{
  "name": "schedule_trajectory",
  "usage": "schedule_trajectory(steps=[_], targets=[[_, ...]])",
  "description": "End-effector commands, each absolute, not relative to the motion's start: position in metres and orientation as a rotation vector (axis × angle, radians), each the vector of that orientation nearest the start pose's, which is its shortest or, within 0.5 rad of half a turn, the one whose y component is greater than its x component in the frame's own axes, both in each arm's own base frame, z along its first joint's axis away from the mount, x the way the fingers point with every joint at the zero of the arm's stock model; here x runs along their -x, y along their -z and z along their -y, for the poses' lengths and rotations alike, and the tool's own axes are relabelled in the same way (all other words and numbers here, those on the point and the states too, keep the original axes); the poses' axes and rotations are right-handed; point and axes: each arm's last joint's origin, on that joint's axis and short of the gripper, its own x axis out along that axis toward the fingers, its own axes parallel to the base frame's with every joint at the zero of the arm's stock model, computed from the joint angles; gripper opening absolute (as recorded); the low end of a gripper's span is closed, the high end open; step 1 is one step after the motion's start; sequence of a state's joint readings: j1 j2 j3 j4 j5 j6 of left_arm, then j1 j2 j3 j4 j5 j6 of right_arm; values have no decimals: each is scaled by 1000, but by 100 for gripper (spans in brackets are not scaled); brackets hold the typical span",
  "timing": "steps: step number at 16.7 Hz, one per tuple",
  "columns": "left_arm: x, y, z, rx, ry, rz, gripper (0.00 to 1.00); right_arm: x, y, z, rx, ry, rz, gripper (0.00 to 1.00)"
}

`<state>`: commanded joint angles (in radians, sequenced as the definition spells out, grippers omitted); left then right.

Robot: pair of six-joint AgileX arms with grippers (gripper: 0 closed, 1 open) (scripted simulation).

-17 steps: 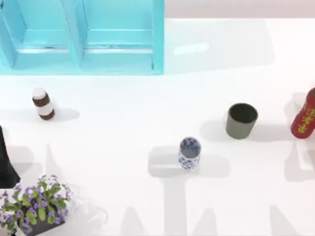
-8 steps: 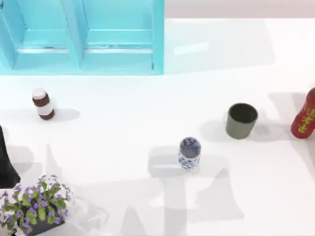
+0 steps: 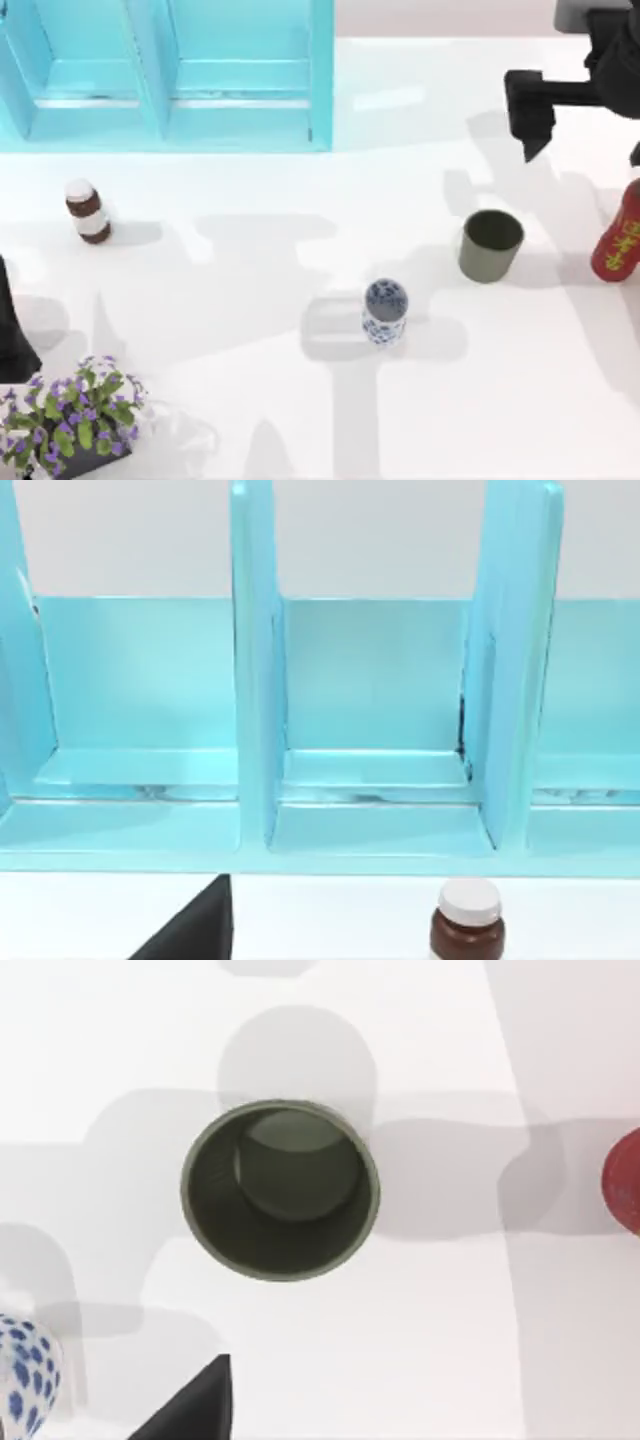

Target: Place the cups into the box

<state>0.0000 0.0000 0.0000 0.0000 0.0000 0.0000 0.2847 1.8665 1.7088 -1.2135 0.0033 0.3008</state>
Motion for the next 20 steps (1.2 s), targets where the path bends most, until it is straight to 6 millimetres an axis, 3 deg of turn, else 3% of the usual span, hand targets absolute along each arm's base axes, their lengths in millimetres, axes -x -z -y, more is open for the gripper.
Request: schedule_trajectory(steps=[3,6,14,20], targets=[[-106,-160,1,0,0,0,100,-383,-254,-128,-24,-9,-1502,100],[-106,-160,1,0,0,0,100,-394,-241,-138,-8,7,-1565,100],[-106,-160,1,0,0,0,100,-394,-233,-136,-7,9,-1573,100],[-106,-160,1,0,0,0,100,-392,-183,-140,-7,9,-1572,100]])
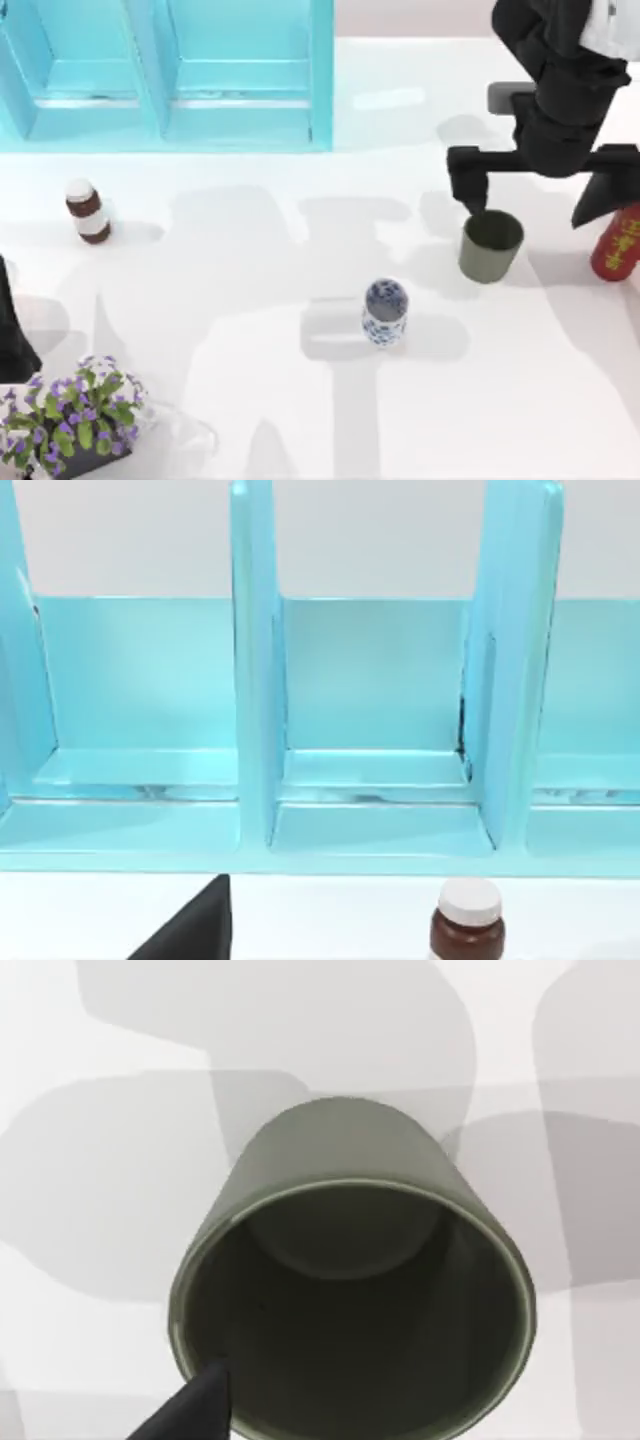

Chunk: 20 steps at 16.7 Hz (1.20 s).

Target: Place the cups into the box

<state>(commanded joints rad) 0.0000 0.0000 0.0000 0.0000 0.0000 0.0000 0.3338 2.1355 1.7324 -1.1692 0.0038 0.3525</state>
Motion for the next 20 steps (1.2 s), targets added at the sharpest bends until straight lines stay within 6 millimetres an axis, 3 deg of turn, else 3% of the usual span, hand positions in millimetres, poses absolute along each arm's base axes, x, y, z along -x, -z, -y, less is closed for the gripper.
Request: schedule_trajectory(steps=[5,10,20], targets=[[-106,-160,1,0,0,0,100,-394,-142,-139,-6,9,-1571,100],[-106,-160,1,0,0,0,100,-394,-139,-139,-7,9,-1571,100],[-106,-160,1,0,0,0,100,-394,-139,-139,-7,9,-1571,25]])
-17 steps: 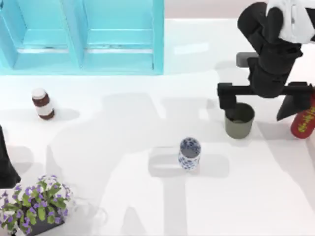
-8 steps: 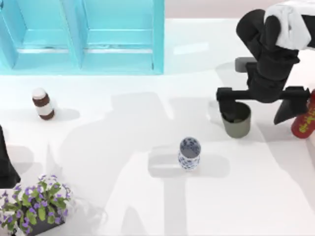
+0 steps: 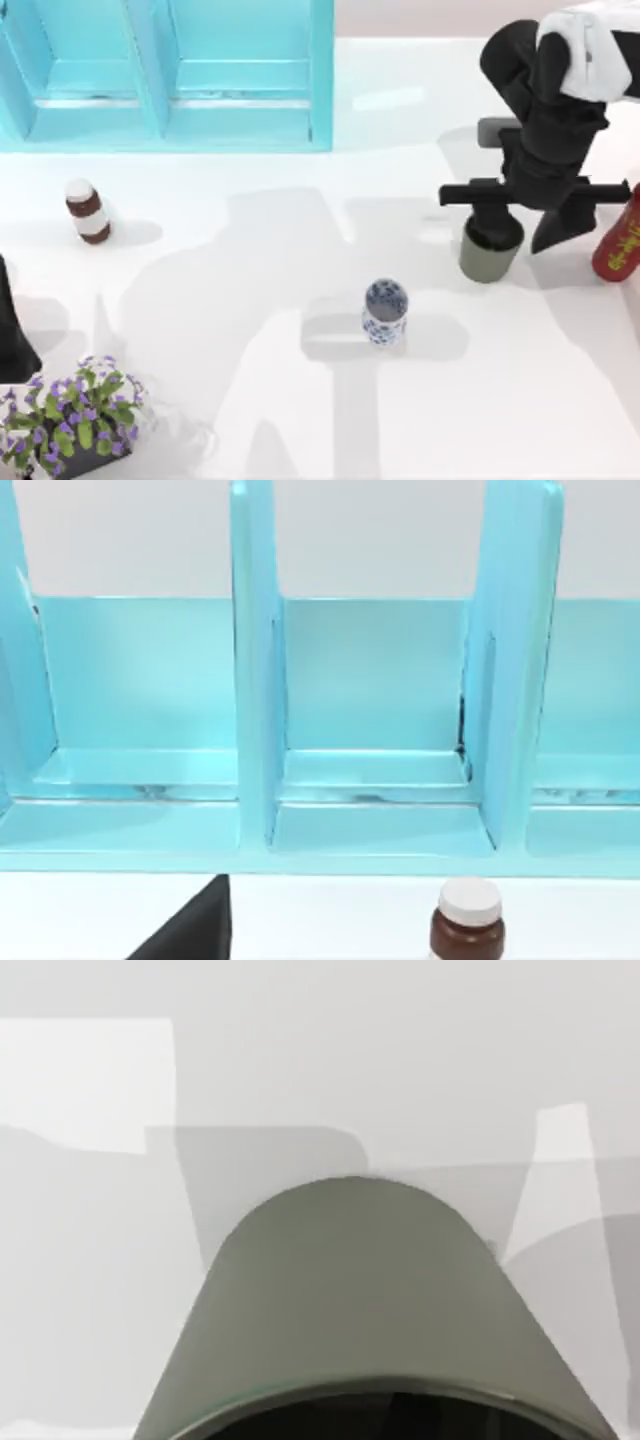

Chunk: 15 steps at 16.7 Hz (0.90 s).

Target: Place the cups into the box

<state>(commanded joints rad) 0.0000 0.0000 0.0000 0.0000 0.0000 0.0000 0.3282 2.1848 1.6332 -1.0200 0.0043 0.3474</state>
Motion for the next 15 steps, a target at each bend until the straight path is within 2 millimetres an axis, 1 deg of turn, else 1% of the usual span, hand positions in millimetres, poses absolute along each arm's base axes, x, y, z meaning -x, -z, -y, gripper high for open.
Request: schedule_trajectory(steps=[3,4,13,15], targets=[[-106,-160,1,0,0,0,100,-394,-139,-139,-7,9,-1571,2],[-106,-160,1,0,0,0,100,-394,-139,-139,-7,9,-1571,0],[-106,-160,1,0,0,0,100,-394,-140,-139,-6,9,-1573,0],[-106,-160,1,0,0,0,100,-390,-142,-134,5,11,-1604,0]])
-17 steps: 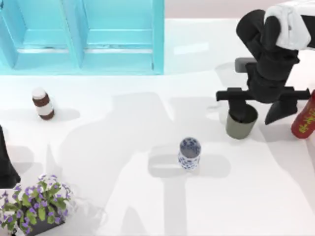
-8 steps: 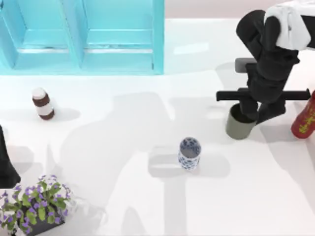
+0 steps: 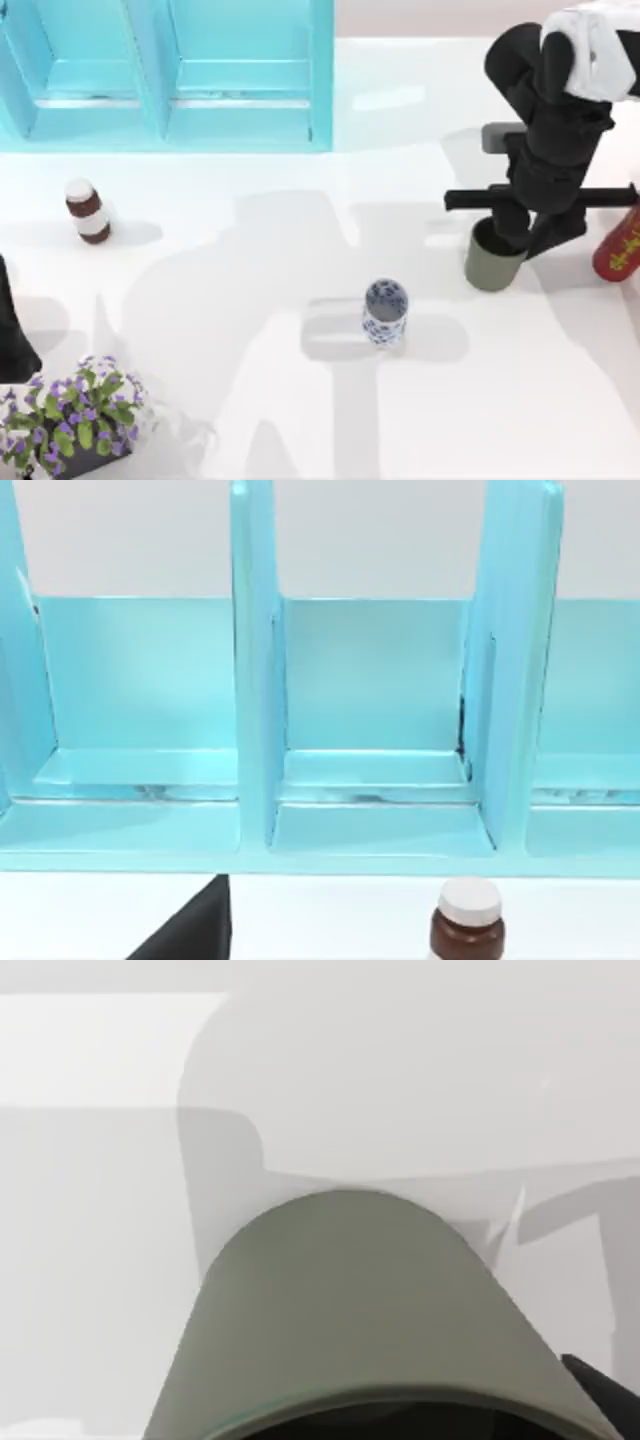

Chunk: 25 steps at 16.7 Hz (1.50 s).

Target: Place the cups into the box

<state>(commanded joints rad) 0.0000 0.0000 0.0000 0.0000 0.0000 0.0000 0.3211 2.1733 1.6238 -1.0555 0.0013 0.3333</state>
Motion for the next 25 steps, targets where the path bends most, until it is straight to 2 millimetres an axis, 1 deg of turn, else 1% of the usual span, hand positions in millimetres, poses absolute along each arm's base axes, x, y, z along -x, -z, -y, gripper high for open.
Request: schedule_trajectory(steps=[2,4,9,11,12,15,18,20,21,22,23,25], targets=[[-106,-160,1,0,0,0,100,-386,-148,-123,15,16,-1646,0],[-106,-160,1,0,0,0,100,-385,-161,-106,18,20,-1672,0],[-106,-160,1,0,0,0,100,-391,-214,-58,2,15,-1622,0],[-106,-160,1,0,0,0,100,-393,-232,-44,-4,11,-1588,0],[-106,-160,1,0,0,0,100,-393,-237,-40,-6,10,-1576,0],[-106,-160,1,0,0,0,100,-393,-240,-39,-7,9,-1570,0],[-106,-160,1,0,0,0,100,-393,-236,-41,9,-1,-1581,0],[-106,-160,1,0,0,0,100,-389,-233,-35,44,-33,-1605,0],[-106,-160,1,0,0,0,100,-387,-232,-28,63,-54,-1618,0],[-106,-160,1,0,0,0,100,-383,-233,-17,78,-76,-1625,0],[-106,-160,1,0,0,0,100,-378,-235,-3,89,-99,-1630,0],[-106,-160,1,0,0,0,100,-362,-240,36,93,-132,-1623,0]])
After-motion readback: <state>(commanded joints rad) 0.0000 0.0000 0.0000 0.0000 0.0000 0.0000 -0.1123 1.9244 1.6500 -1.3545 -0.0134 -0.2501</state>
